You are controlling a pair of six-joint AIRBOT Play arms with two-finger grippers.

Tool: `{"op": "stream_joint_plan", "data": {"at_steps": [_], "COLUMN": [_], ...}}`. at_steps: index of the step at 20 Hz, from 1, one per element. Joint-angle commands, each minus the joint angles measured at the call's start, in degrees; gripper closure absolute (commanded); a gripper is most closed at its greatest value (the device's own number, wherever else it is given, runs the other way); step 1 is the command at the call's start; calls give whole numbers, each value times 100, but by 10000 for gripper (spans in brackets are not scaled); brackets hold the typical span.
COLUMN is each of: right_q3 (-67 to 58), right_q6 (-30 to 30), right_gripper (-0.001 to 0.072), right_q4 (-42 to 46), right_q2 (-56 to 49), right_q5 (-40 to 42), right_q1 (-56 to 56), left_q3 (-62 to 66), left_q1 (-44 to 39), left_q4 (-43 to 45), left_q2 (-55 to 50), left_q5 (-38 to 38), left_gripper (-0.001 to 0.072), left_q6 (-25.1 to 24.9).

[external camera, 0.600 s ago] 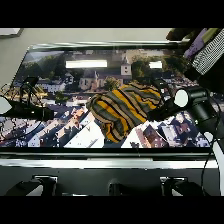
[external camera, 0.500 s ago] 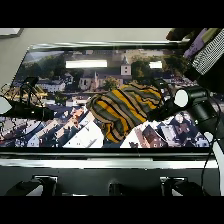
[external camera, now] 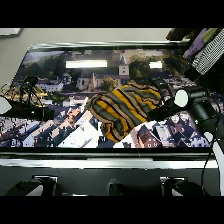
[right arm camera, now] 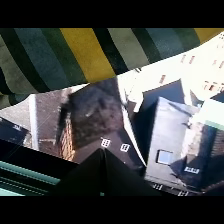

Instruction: Fold the clothes and pants, and hang the long-sleeved shirts on hangers.

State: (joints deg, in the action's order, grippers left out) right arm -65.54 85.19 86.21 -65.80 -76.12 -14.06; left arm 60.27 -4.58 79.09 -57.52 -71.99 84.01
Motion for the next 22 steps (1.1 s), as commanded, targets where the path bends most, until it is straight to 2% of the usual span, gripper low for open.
{"op": "stream_joint_plan", "data": {"at_steps": [1, 2, 3, 4, 5, 6, 7, 9, 12, 13, 14, 16, 19, 20, 21, 22], "right_q3": [2, 2, 2, 4, 4, 4, 4, 2, 4, 4, 4, 4, 4, 4, 4, 4], "right_q6": [11, 13, 11, 13, 13, 13, 13, 15, 15, 15, 15, 15, 20, 85, 205, 339], "right_gripper": [682, 682, 682, 682, 682, 682, 682, 682, 681, 651, 559, 318, 298, 286, 260, 144], "right_q4": [0, 0, 0, -2, -2, 0, -2, -2, -9, -2, -2, -11, -57, -133, -205, -269], "right_q2": [-2, -2, -2, -2, -2, -2, -2, -2, -2, -2, -2, -2, -4, -4, -4, -4], "right_q5": [-2, -2, -2, 4, 0, 0, 0, 2, -151, -210, -249, -339, -389, -378, -334, -308], "right_q1": [-7, -7, -7, -7, -7, -7, -7, -7, -7, -7, -7, -7, -7, -7, -7, -7], "left_q3": [-2, -2, -4, -7, -9, -9, 4, 26, 247, 385, 568, 975, 1438, 1506, 1530, 1541], "left_q1": [7, 7, 7, 7, 7, 9, 9, 9, 4, -15, -48, -109, -195, -210, -212, -201], "left_q4": [0, 0, 2, 0, -74, -334, -802, -2022, -3668, -4065, -4330, -4378, -4378, -4378, -4374, -4374], "left_q2": [2, -4, -26, -79, -184, -348, -590, -1231, -2562, -2977, -3386, -4002, -4566, -4631, -4645, -4638], "left_q5": [2, 22, 144, 363, 739, 1209, 1709, 2439, 2645, 2643, 2640, 2640, 2636, 2616, 2553, 2503], "left_gripper": [684, 680, 477, -13, -13, -13, -13, -13, -9, -9, -9, -9, -5, 157, 521, 686], "left_q6": [-2, 0, 31, 376, 761, 828, 678, 35, -715, -946, -1097, -1099, -981, -946, -951, -968]}}
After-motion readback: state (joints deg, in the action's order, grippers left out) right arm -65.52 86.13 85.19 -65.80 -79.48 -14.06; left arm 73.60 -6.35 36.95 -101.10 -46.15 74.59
